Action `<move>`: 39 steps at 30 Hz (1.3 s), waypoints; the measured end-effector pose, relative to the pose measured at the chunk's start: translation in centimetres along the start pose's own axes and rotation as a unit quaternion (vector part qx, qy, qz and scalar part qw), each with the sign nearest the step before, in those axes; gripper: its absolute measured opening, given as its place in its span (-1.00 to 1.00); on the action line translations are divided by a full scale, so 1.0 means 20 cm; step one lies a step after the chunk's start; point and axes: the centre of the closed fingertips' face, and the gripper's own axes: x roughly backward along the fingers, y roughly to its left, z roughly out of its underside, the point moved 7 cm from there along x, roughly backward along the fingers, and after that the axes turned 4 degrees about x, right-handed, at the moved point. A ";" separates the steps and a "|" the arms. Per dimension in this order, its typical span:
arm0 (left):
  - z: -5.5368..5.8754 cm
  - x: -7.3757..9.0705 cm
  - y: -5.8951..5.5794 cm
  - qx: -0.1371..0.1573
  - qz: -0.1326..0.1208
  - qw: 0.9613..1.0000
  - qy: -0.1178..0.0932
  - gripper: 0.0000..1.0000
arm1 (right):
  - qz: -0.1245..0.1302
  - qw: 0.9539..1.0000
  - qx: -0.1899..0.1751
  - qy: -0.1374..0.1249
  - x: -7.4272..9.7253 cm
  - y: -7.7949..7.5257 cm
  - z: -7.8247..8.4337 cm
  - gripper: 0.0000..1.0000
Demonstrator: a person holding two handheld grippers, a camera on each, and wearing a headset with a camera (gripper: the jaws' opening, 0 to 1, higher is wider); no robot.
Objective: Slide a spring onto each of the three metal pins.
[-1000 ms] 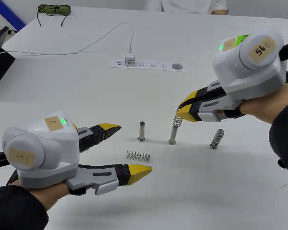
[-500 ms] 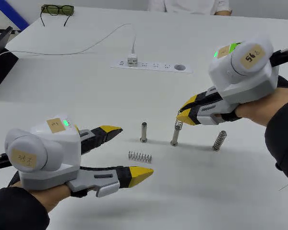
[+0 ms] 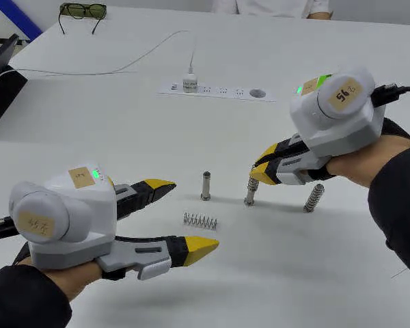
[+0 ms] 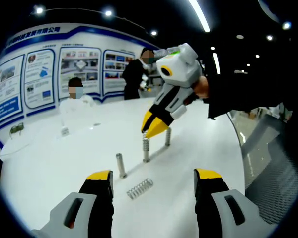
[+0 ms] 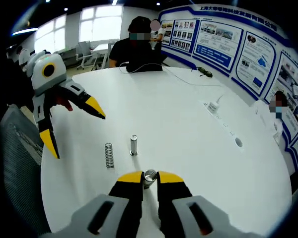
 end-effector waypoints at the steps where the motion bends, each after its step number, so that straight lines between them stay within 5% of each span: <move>1: 0.00 0.00 0.00 0.000 0.000 1.000 0.000 0.33 | -0.002 1.000 -0.002 0.001 -0.01 0.00 0.00 -0.77; 18: 0.02 0.00 0.00 0.004 0.000 1.000 0.004 0.31 | 0.000 1.000 0.001 0.026 -0.10 0.02 0.08 -0.77; 39: 0.01 0.00 0.00 0.004 0.000 1.000 0.004 0.30 | 0.007 1.000 -0.003 0.011 -0.07 0.03 0.10 -0.65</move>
